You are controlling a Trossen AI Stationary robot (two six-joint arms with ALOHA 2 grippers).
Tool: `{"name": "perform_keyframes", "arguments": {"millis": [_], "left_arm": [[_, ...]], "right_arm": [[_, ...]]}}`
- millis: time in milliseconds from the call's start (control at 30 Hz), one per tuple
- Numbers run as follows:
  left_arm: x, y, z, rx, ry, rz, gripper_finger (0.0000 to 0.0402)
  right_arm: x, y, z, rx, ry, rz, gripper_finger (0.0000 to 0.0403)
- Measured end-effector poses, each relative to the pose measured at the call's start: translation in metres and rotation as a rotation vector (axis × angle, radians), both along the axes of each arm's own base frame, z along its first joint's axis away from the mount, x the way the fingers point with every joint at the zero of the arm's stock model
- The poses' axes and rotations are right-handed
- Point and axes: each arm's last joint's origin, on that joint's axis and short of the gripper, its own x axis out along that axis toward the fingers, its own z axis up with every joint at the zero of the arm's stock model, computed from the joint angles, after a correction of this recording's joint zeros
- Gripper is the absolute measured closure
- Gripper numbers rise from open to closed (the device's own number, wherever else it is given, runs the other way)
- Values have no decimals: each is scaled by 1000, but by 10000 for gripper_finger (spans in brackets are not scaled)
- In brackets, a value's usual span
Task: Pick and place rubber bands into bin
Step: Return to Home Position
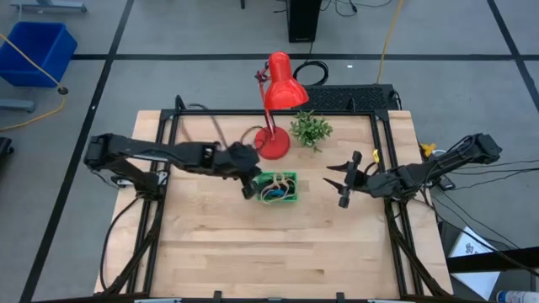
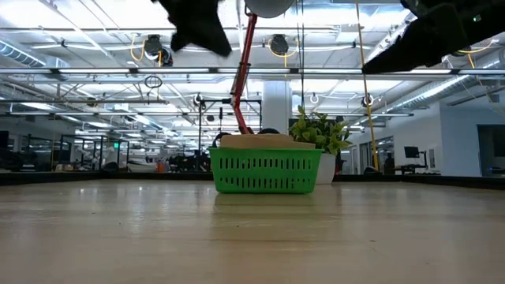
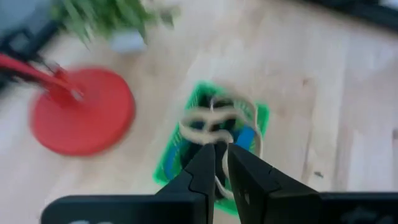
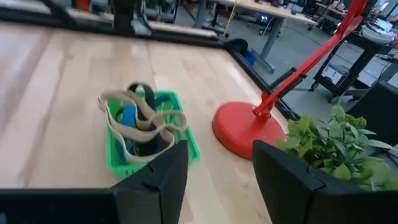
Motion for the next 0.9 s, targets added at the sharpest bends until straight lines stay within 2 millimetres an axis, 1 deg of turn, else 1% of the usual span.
{"name": "perform_keyframes", "arguments": {"millis": [167, 233, 333, 400, 467, 567, 700, 800, 900], "left_arm": [[-32, -4, 42, 136, -147, 64, 350], [-46, -6, 56, 173, -195, 59, 350], [-64, -10, 70, 188, -260, 11, 350], [-76, -13, 73, 192, -297, -35, 350], [-85, -14, 72, 191, -351, -84, 350], [-101, -11, 60, 185, -426, -125, 350], [-124, -2, 39, 162, -537, -76, 350], [-144, 5, 24, 132, -602, -58, 350], [-161, 11, 13, 108, -673, -60, 350]], "right_arm": [[-4, -1, 11, 61, -103, 3, 227], [-9, -2, 16, 91, -134, 49, 227], [-18, -4, 25, 139, -186, 119, 230], [-25, -8, 29, 165, -223, 126, 231], [-32, -12, 33, 186, -256, 113, 230], [-40, -17, 34, 204, -259, 111, 228], [-41, -23, 32, 217, -237, 113, 228], [-43, -30, 32, 211, -246, 62, 231], [-50, -37, 30, 223, -236, -1, 230]]}}
